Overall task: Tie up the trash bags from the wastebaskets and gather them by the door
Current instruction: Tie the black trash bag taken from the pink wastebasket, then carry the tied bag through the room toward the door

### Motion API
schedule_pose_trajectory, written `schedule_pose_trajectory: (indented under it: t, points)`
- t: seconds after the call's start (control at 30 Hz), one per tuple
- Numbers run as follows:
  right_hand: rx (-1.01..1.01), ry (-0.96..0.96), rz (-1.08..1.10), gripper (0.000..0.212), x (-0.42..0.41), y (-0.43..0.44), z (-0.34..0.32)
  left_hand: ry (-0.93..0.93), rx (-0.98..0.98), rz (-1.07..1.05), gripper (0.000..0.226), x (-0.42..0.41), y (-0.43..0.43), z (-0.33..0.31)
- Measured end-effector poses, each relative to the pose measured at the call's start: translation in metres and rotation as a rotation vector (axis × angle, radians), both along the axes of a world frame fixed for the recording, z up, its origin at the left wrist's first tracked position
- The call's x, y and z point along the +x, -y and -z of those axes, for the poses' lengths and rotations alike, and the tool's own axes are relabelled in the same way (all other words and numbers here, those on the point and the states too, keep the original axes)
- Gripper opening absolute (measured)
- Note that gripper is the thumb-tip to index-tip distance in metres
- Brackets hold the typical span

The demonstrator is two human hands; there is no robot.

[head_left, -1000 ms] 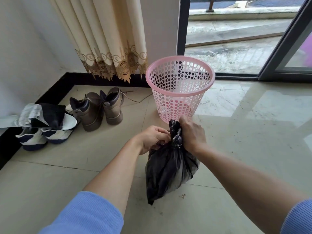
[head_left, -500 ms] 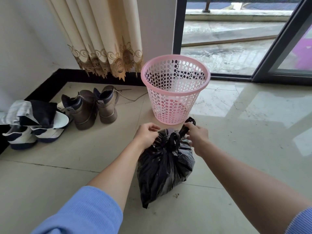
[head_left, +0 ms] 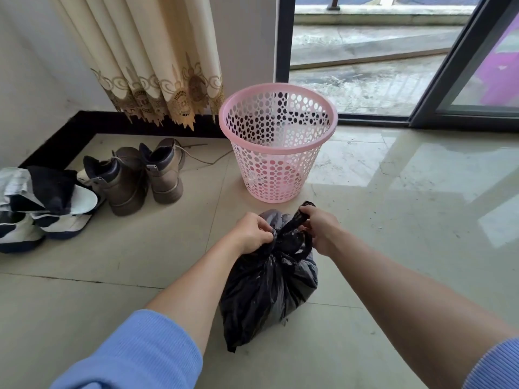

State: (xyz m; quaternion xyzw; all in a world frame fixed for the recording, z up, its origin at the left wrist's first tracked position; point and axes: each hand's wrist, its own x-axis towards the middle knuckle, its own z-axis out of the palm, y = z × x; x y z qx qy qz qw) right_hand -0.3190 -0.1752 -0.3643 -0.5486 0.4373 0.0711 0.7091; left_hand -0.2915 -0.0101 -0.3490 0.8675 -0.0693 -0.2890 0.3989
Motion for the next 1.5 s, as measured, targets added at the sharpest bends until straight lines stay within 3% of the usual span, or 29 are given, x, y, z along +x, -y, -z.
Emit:
schedule_pose_trajectory:
  t: [0.13, 0.4, 0.53, 0.67, 0.73, 0.87, 1.07, 1.23, 1.33, 1.5]
  points:
    - [-0.035, -0.016, 0.04, 0.015, -0.001, 0.009, 0.004, 0.12, 0.012, -0.124, 0.013, 0.013, -0.009, -0.014]
    - [0.009, -0.004, 0.109, 0.014, -0.002, 0.014, 0.014, 0.157, 0.158, -0.217, 0.012, 0.013, -0.047, 0.003]
    - [0.127, 0.056, 0.078, 0.011, 0.003, 0.02, 0.01, 0.067, -0.01, -0.311, 0.006, 0.021, -0.055, 0.011]
    - [0.13, 0.102, 0.046, 0.016, 0.004, 0.019, 0.0, -0.014, -0.189, -0.588, 0.011, 0.024, -0.064, 0.021]
    - [0.078, 0.076, -0.006, 0.023, -0.006, 0.01, -0.007, -0.013, -0.091, -0.651, 0.009, 0.012, -0.069, 0.024]
    - [-0.025, -0.022, -0.094, 0.028, -0.039, -0.01, -0.035, -0.121, 0.14, -0.574, 0.009, -0.032, -0.078, 0.003]
    - [-0.337, -0.128, -0.465, 0.051, -0.068, -0.031, -0.123, -0.292, 0.298, -0.462, 0.017, -0.076, -0.104, -0.096]
    - [-0.451, -0.227, -0.72, 0.032, -0.081, -0.035, -0.233, -0.333, 0.293, -0.407, 0.02, -0.089, -0.106, -0.215]
    - [-0.622, -0.312, -0.92, 0.025, -0.095, -0.03, -0.308, -0.34, 0.267, -0.375, 0.019, -0.089, -0.099, -0.292]
    - [-0.909, -0.378, -0.967, 0.027, -0.143, -0.013, -0.437, -0.32, 0.249, -0.24, 0.014, -0.092, -0.076, -0.417]
